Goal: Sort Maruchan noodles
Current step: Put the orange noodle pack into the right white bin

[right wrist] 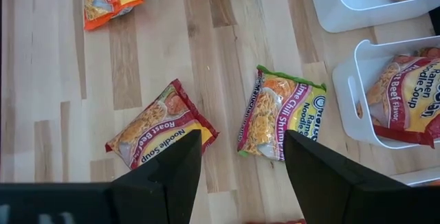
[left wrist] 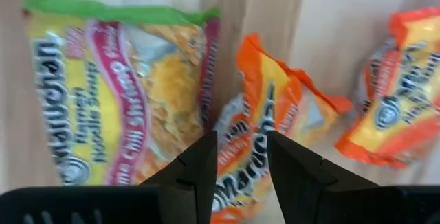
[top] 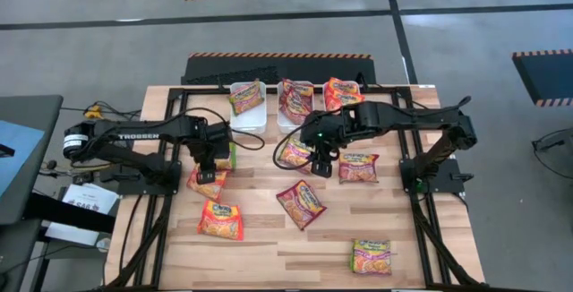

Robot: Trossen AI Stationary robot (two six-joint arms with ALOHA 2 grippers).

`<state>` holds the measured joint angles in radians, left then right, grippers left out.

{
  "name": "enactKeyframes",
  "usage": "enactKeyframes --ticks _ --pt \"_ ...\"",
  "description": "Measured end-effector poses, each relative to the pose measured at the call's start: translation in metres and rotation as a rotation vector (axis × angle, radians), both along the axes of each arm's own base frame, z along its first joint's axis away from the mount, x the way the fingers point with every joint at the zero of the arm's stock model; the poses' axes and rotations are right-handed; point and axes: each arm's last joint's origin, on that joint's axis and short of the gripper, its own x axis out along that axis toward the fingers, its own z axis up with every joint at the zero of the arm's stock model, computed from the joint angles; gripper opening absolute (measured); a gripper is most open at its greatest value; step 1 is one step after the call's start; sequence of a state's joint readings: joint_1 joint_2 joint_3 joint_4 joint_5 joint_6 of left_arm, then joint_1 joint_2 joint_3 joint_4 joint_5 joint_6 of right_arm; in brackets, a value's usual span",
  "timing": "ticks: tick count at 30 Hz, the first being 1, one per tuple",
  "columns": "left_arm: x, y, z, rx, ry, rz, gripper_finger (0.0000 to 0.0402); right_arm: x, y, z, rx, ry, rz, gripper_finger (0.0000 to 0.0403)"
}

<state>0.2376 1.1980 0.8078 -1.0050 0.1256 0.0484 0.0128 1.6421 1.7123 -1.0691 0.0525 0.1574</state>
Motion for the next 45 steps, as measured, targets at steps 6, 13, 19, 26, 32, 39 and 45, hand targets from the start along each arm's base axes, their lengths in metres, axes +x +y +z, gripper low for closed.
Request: enactKeyframes --ticks 6,13,19,26,32,39,45 --pt "0.004 -0.003 0.001 -0.022 -0.035 -0.014 0.0112 0.0 0.0 0.0 0.0 0.0 0.0 0.0228" --pt "-0.001 -0.005 -0.006 -0.052 0.023 0.003 0.0112 0.0 0.0 0.0 0.0 0.0 -0.001 0.0228" --pt "-0.005 -0.01 -0.026 -0.051 0.072 -0.008 0.0112 0.0 0.002 0.0 0.0 -0.004 0.007 0.0228" --pt "0.001 -0.007 -0.037 0.014 0.148 0.033 0.0112 0.001 0.002 0.001 0.002 -0.009 0.004 0.0228" --pt "0.005 -0.007 -0.048 -0.001 0.206 0.03 0.0077 0.001 0.002 0.001 0.002 -0.008 0.004 0.0228" --pt "0.006 -0.008 -0.05 -0.037 0.209 0.008 0.0005 0.0 -0.002 0.0 0.01 0.001 -0.021 0.0228" --pt "0.006 -0.011 -0.048 -0.079 0.191 -0.005 0.0 0.0 -0.012 0.0 0.009 -0.003 -0.052 0.0228"
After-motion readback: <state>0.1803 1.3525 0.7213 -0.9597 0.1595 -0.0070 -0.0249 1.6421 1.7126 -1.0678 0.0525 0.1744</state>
